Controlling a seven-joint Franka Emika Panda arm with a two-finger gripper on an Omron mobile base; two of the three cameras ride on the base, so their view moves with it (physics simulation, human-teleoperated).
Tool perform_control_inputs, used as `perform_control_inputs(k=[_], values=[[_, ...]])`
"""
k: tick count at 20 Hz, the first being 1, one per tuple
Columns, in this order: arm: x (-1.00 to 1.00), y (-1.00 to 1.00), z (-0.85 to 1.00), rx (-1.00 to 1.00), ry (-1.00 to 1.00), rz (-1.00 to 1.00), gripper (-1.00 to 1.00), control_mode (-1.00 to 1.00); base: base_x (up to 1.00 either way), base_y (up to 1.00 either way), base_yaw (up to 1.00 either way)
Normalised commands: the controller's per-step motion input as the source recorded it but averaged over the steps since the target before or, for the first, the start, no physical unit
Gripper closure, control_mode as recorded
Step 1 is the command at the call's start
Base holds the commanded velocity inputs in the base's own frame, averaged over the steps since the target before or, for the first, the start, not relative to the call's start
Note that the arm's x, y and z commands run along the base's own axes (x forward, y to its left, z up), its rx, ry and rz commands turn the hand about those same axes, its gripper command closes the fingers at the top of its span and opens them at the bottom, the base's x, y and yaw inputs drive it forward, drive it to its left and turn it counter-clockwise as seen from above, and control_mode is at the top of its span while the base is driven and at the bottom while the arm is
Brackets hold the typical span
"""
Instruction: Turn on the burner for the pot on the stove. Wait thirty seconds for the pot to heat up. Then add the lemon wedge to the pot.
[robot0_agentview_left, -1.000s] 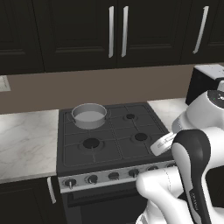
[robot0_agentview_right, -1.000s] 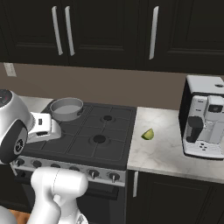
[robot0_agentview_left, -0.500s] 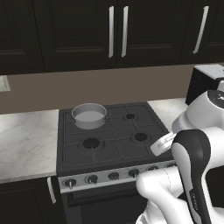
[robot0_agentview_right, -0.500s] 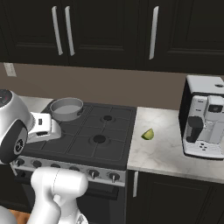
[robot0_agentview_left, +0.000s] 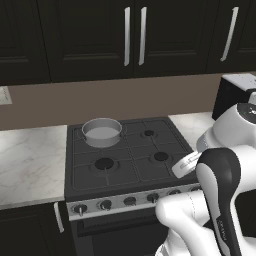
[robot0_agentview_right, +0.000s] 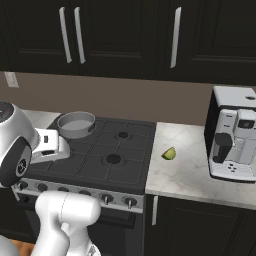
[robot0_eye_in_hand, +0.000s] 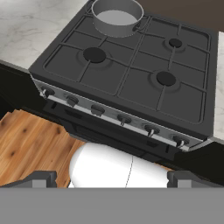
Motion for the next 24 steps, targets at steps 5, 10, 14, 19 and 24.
perform_control_inputs(k=[5,10,14,19,24], values=[[0.00,0.00,0.00,0.00,0.00,0.00,-1.00,-1.00,0.00,0.00,0.00],[0.00,0.00,0.00,0.00,0.00,0.00,-1.00,-1.00,0.00,0.00,0.00],[0.00,0.00,0.00,0.00,0.00,0.00,-1.00,-1.00,0.00,0.00,0.00],[0.00,0.00,0.00,0.00,0.00,0.00,-1.00,-1.00,0.00,0.00,0.00],[0.00,0.00,0.00,0.00,0.00,0.00,-1.00,-1.00,0.00,0.00,0.00]])
